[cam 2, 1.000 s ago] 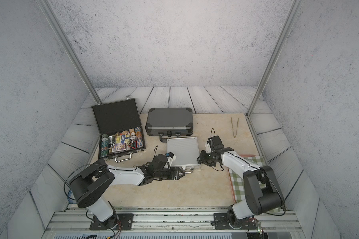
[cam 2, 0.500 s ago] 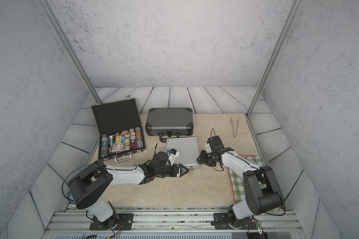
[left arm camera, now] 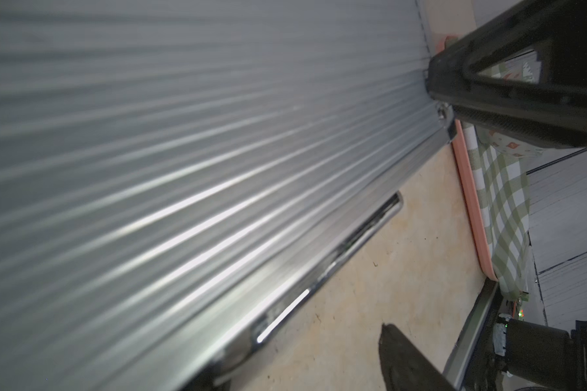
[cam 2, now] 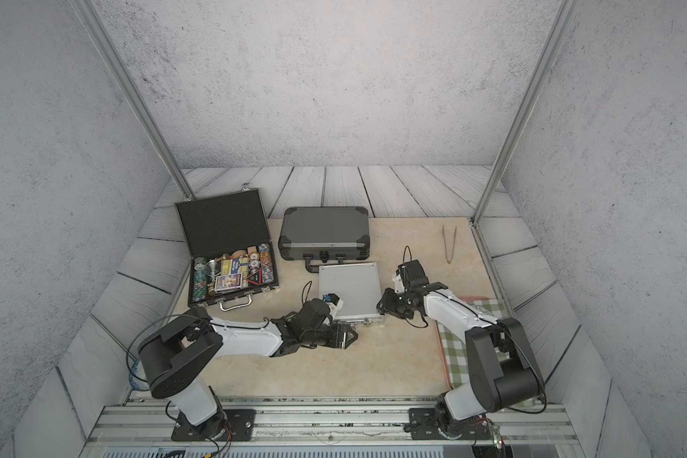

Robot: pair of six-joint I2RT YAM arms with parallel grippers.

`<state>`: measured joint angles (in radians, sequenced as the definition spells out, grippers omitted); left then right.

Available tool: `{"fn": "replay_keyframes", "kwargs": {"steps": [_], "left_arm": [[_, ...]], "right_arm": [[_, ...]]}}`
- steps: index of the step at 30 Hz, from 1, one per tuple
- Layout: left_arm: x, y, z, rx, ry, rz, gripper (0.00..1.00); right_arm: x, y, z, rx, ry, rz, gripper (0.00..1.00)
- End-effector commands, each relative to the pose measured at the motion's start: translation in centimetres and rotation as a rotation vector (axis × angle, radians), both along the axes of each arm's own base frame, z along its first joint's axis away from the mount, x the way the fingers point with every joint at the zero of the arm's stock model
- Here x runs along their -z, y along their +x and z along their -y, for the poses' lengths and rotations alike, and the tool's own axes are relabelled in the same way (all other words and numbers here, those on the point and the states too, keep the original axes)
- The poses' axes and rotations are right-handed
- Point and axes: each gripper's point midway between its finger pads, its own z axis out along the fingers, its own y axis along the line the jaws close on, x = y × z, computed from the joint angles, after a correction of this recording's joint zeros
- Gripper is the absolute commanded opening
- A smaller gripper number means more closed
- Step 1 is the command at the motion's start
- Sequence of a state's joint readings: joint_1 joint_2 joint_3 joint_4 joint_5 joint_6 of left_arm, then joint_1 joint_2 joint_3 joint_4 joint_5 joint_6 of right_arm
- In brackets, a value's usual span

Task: Close the poker set cases
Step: Fasten the fastener on the poker set case.

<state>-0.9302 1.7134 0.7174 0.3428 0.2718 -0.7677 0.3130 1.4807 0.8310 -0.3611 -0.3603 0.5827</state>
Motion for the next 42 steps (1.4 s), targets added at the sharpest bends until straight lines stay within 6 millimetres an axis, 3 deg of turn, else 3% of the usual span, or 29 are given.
{"fn": "replay_keyframes", "kwargs": {"steps": [1,19,33,38,42], "left_arm": [[-0.7,2.7,0.7,-0.062,-0.011,0.082,0.71],[0.3,4.3,-0.4,-0.216,0.119,0.22,0.71],[0.5,4.4,0.6,-0.235,0.107,0.222,0.71],[-0.3,4.2,1.1,-0.235,0.036,0.219,0.7],[-0.9,4.8,-1.1,-0.328,0.166,0.272,0.7]], "right_arm": [[2.1,-2.7,1.2,-0.009,-0.069,-0.113,0.37],[2.3,-3.1,1.1,-0.012,-0.054,-0.116,0.36],[2.7,-3.2,0.8,-0.017,-0.039,-0.124,0.36],[2.7,-3.3,0.9,-0.018,-0.04,-0.124,0.36],[2.7,-3.4,0.9,-0.019,-0.042,-0.125,0.36]]}}
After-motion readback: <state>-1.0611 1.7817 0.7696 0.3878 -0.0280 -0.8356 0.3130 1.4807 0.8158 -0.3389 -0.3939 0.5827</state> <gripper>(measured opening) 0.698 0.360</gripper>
